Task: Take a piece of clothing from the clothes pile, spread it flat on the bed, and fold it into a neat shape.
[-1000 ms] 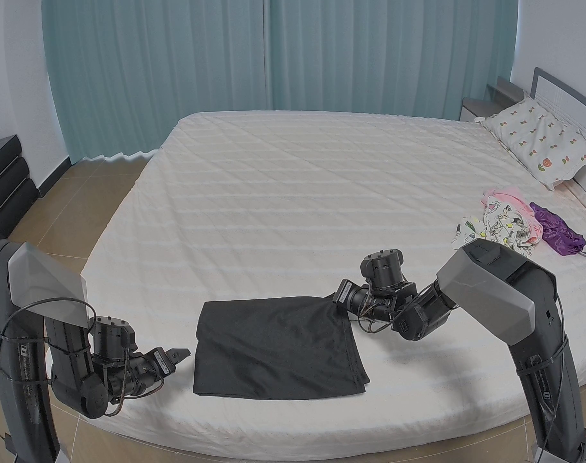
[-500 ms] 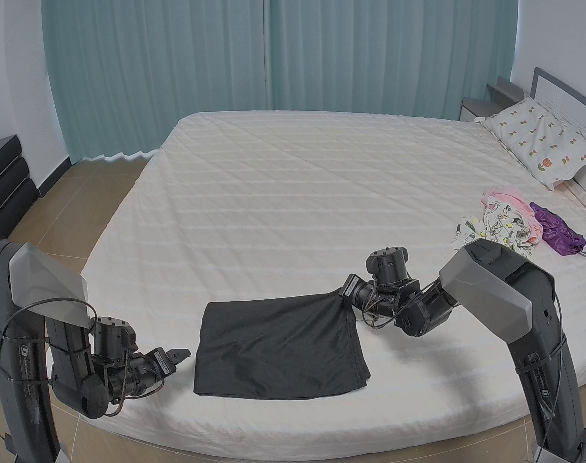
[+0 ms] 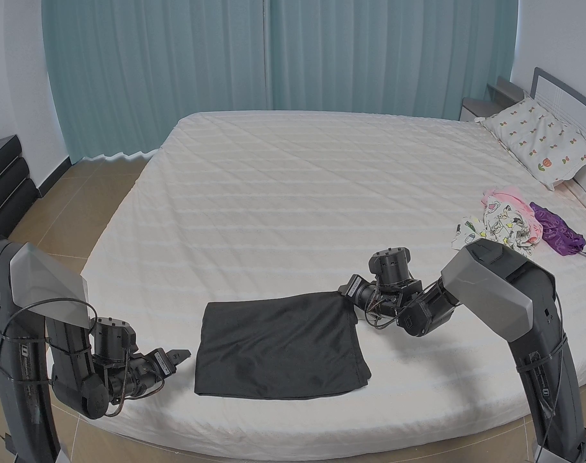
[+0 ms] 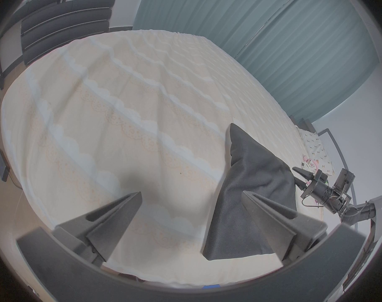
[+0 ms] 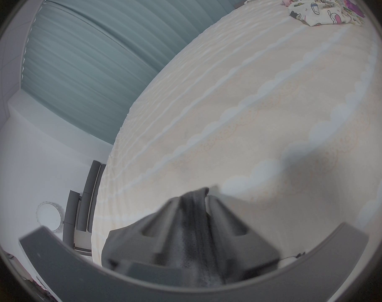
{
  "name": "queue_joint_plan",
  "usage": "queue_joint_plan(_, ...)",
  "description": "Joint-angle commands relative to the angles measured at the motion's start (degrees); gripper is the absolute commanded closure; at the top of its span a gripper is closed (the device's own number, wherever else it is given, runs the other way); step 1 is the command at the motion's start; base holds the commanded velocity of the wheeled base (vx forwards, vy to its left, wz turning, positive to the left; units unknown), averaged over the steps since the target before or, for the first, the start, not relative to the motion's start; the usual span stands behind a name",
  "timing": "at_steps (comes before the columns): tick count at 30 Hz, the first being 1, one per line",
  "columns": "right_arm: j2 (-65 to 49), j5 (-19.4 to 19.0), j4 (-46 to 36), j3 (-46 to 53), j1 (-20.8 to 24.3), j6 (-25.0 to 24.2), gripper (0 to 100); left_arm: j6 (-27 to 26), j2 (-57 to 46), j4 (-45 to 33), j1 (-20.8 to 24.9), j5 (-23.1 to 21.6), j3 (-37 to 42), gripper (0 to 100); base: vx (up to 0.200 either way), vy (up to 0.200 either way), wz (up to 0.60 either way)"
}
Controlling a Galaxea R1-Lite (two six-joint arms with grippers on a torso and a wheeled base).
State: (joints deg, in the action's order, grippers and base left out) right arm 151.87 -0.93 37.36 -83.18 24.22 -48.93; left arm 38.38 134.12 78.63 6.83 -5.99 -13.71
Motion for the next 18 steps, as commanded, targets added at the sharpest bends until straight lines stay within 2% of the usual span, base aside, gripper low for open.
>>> queue_joint_plan(1, -2.7, 0.0, -0.2, 3.1, -0.7, 0.9, 0, 0.0, 0.1, 0.0, -0.1, 0.0, 0.0, 0, 0.0, 0.0, 0.0)
queue_joint_plan(5, -6.5, -0.8, 0.1, 8.9, -1.3, 3.3, 0, 0.0, 0.1, -0.1, -0.1, 0.0, 0.0, 0, 0.0, 0.0, 0.0)
queue_joint_plan(8, -11.6, -2.3, 0.3, 17.3, -1.4, 6.1, 0, 0.0, 0.0, 0.0, -0.1, 0.0, 0.0, 0, 0.0, 0.0, 0.0)
queue_joint_plan(13, -19.6, -10.7, 4.9, 34.0, -0.1, 11.3, 0, 0.0, 0.1, 0.0, -0.1, 0.0, 0.0, 0, 0.0, 0.0, 0.0)
queue_joint_plan(18, -22.2, -12.3, 10.7, 43.4, 1.8, 14.4, 0, 0.0, 0.1, 0.0, 0.1, 0.0, 0.1, 0, 0.0, 0.0, 0.0)
